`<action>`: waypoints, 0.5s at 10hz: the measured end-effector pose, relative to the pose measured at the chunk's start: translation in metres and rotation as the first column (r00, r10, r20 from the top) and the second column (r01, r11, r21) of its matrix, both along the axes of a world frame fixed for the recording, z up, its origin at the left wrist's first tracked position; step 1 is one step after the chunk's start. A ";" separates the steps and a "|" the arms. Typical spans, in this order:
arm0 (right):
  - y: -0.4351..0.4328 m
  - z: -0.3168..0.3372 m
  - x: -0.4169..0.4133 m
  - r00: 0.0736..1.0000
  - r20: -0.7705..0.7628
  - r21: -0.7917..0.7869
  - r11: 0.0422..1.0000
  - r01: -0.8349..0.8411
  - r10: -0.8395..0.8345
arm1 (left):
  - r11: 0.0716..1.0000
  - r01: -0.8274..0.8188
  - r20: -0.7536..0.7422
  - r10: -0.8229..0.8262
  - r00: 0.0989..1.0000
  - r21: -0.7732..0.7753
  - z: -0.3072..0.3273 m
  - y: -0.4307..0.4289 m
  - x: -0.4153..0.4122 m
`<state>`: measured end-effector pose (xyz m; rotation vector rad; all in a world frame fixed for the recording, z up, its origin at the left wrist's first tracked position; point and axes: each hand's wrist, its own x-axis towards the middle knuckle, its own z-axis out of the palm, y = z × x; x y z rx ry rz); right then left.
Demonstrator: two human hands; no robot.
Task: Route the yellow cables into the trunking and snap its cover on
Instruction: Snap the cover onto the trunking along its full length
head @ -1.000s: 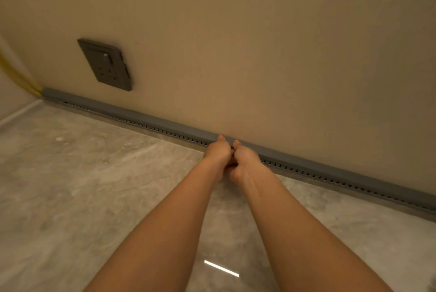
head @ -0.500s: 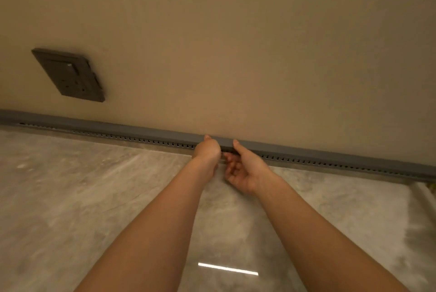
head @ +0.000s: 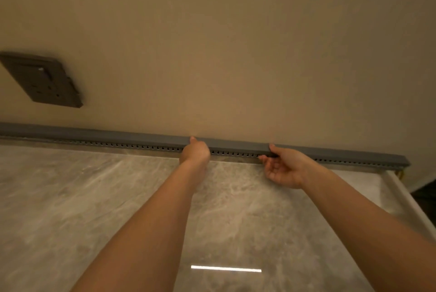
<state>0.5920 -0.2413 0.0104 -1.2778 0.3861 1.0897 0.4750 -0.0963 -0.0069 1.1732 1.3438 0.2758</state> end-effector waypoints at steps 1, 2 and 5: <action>0.001 0.000 0.002 0.999 -0.024 0.009 1.000 -0.030 0.030 | 0.998 0.049 -0.073 -0.046 0.996 0.042 -0.009 0.005 0.004; 0.002 0.001 0.005 0.997 -0.034 0.006 0.997 -0.072 0.072 | 0.999 0.045 -0.109 -0.045 0.993 0.000 -0.009 0.005 -0.001; 0.006 -0.008 0.002 0.995 0.037 -0.005 0.996 -0.088 0.088 | 1.000 0.018 -0.026 -0.018 0.999 0.012 -0.007 -0.018 0.007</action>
